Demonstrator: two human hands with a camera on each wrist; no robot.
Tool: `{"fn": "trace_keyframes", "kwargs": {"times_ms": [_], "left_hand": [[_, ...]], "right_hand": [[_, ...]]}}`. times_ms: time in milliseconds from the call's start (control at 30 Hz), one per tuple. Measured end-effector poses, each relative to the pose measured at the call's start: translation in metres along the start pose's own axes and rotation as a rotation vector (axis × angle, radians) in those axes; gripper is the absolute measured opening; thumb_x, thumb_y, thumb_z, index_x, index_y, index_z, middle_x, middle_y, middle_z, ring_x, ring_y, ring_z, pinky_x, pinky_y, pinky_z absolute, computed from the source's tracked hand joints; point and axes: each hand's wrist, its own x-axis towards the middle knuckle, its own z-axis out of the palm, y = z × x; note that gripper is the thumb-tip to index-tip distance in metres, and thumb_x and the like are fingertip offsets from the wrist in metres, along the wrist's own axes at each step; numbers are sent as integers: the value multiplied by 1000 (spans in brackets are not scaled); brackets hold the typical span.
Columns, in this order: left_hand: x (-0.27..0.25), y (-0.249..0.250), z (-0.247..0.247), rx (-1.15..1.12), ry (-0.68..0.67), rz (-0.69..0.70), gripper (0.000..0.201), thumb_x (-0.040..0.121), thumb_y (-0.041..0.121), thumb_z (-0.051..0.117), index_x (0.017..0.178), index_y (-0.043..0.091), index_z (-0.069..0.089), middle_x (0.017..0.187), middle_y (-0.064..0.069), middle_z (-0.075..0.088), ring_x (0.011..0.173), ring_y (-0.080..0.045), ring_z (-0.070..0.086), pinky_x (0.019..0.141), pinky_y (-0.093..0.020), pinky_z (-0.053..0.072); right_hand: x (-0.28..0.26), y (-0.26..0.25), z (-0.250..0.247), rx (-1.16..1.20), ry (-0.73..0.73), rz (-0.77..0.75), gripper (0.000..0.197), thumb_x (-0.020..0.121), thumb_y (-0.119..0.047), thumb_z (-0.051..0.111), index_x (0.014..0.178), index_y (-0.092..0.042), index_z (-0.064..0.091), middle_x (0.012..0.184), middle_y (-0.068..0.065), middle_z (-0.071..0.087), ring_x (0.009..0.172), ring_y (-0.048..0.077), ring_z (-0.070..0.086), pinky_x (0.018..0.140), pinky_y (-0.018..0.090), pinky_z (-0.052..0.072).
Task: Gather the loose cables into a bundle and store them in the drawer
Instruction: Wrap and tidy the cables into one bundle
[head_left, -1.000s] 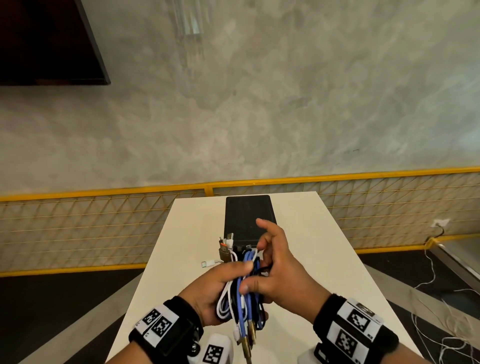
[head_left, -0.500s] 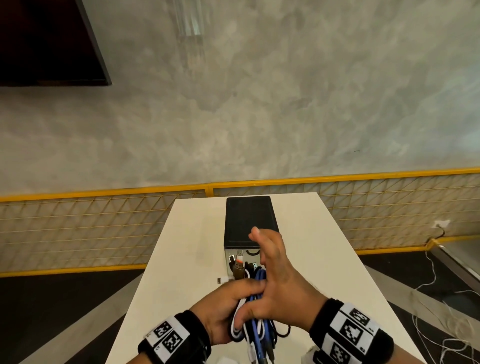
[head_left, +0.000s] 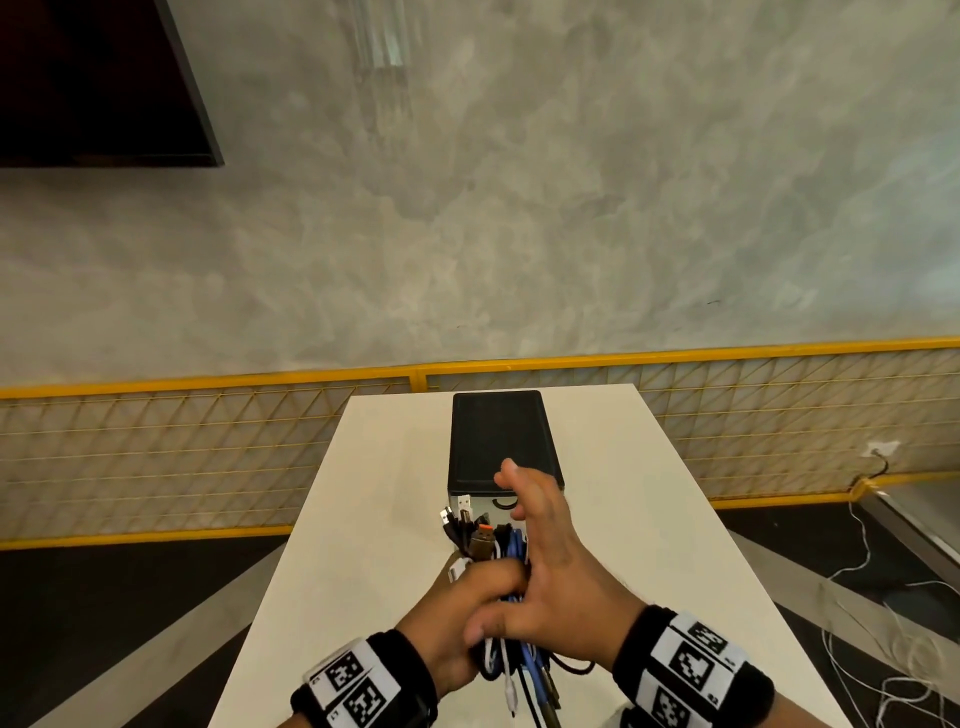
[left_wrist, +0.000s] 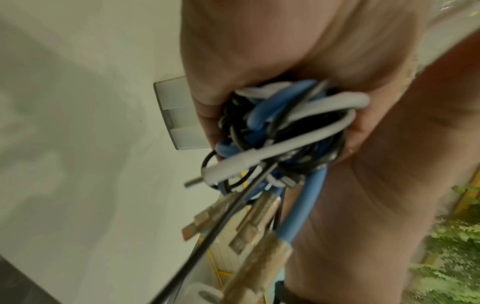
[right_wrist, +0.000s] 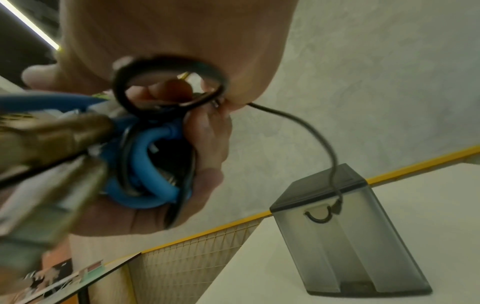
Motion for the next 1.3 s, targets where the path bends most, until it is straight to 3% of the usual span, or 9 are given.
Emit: {"fn": "trace_keyframes", "kwargs": {"times_ms": [133, 300, 533, 667, 767, 933, 1067, 1167, 1300], "left_hand": [[1, 9, -3, -2, 60, 73, 19, 60, 12, 69, 70, 1, 57, 64, -12, 44, 52, -24, 48, 55, -30, 42], [4, 22, -14, 10, 146, 161, 25, 62, 11, 69, 83, -3, 68, 74, -21, 60, 57, -29, 62, 57, -34, 53], [8, 29, -25, 111, 294, 236, 28, 55, 18, 73, 73, -4, 69, 74, -23, 63, 66, -34, 62, 68, -44, 52], [4, 31, -15, 247, 265, 254, 18, 61, 13, 70, 72, -2, 69, 68, -23, 63, 57, -29, 63, 57, -34, 52], [3, 36, -6, 397, 186, 260, 9, 64, 7, 70, 70, 1, 66, 66, -21, 61, 57, -27, 62, 55, -28, 52], [2, 43, -10, 436, 150, 98, 7, 68, 11, 70, 72, 6, 70, 67, -18, 65, 56, -26, 63, 51, -25, 49], [7, 45, -7, 409, 141, 60, 14, 64, 17, 70, 73, 6, 68, 68, -16, 64, 54, -24, 63, 49, -23, 49], [9, 43, -6, 353, 146, 91, 15, 64, 19, 72, 73, 7, 68, 68, -15, 64, 57, -27, 63, 54, -28, 52], [13, 38, -5, 332, 165, 214, 14, 70, 16, 75, 78, 7, 70, 71, -15, 65, 64, -29, 67, 62, -34, 54]], "right_hand": [[-4, 11, -2, 103, 1, 175, 99, 68, -67, 66, 132, -69, -9, 139, -28, 22, 127, -11, 31, 102, 8, 31], [-11, 28, 3, 276, 36, 331, 34, 84, -52, 56, 117, -59, 49, 100, -4, 67, 93, 9, 64, 87, 31, 54], [-18, 32, 3, 382, 46, 545, 28, 99, -14, 45, 113, -27, 66, 66, 4, 60, 52, 7, 54, 47, 15, 43], [-24, 32, 20, 342, 54, 572, 32, 100, -24, 46, 121, -41, 62, 81, -3, 56, 65, 6, 54, 48, 23, 50], [-26, 31, 28, 254, 52, 506, 42, 99, -24, 49, 93, -63, 62, 92, -10, 53, 84, 5, 56, 52, 11, 44], [-22, 32, 19, 235, 142, 516, 22, 97, -24, 52, 88, -38, 68, 102, -9, 60, 100, -6, 53, 82, 15, 41], [-20, 25, 29, 582, 145, 606, 33, 80, -50, 49, 94, -31, 72, 90, -1, 69, 85, 14, 60, 84, 35, 46], [-22, 25, 32, 773, 116, 592, 40, 80, -44, 56, 116, -28, 66, 112, 15, 69, 98, 33, 65, 97, 50, 49], [-20, 20, 25, 899, 17, 593, 45, 86, -33, 47, 130, -41, 53, 123, 2, 67, 113, 25, 65, 83, 42, 57]]}}
